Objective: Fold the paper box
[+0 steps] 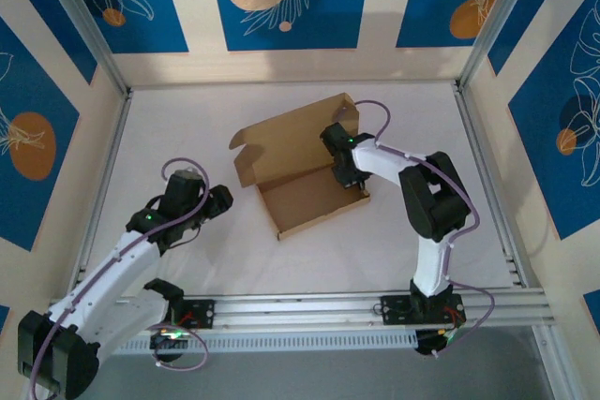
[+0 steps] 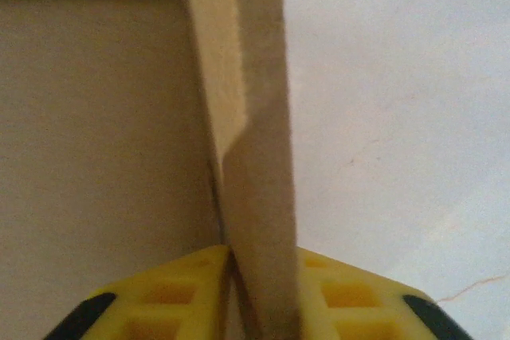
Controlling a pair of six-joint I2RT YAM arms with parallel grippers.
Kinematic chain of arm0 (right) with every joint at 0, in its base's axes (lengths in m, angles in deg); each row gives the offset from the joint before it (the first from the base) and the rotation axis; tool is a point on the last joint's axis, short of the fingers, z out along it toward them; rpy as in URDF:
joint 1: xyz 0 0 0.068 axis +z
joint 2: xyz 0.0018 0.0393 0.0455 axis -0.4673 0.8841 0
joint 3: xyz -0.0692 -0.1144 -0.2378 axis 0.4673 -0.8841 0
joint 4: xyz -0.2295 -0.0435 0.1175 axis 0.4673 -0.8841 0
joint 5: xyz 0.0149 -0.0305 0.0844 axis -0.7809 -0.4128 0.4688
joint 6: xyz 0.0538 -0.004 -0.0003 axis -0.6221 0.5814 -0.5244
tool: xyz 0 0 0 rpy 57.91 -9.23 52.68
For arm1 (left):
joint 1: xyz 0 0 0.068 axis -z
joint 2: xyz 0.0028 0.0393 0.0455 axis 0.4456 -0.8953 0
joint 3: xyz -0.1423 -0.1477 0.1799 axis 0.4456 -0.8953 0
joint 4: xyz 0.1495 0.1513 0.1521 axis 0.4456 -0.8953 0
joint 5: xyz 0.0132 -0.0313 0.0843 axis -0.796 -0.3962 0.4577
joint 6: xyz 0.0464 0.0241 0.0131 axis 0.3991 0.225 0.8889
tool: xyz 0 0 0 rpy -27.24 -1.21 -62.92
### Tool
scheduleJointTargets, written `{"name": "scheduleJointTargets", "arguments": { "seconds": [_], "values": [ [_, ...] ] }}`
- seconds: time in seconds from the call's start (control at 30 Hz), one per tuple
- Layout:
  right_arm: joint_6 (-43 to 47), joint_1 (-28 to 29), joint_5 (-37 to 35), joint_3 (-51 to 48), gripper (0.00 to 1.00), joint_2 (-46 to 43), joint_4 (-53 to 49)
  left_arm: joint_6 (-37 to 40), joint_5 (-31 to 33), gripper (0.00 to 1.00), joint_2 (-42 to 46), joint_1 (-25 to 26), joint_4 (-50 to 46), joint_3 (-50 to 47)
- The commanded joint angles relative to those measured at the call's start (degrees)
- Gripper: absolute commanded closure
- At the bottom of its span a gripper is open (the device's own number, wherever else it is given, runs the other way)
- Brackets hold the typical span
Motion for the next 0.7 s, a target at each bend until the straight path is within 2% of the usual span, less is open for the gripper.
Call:
{"name": "scheduleJointTargets", "arguments": {
  "seconds": [0.0, 0.2, 0.27, 0.37, 0.53, 0.67],
  "values": [
    [-0.66, -1.18, 8.29, -2.99, 0.65, -5.47, 0.75, 3.02, 0.88, 0.22, 1.53, 0.49, -1.07, 2.65],
    [-5.81, -2.61, 16.91, -5.55, 0.57, -13.06, -0.12, 9.98, 3.28, 0.18, 3.81, 0.49, -3.74, 6.87],
    [-7.39, -3.49, 21.42, -7.91, 0.47, -17.43, 1.11, 12.07, 2.78, 0.17, 4.31, 0.49, -4.46, 8.24],
    [-10.81, -5.07, 23.97, -11.98, 0.36, -24.33, 4.01, 12.76, 1.46, 0.17, 3.49, 0.5, -6.62, 9.8],
    [-16.78, -10.82, 31.42, -16.78, 0.35, -29.54, 7.43, 11.47, 0.53, 0.18, 3.07, 0.67, -10.07, 9.59],
    [-21.31, -11.52, 31.93, -20.33, 0.36, -31.3, 10.09, 11.47, 1.7, 0.18, 3.3, 0.78, -11.93, 10.88]
  ]
}}
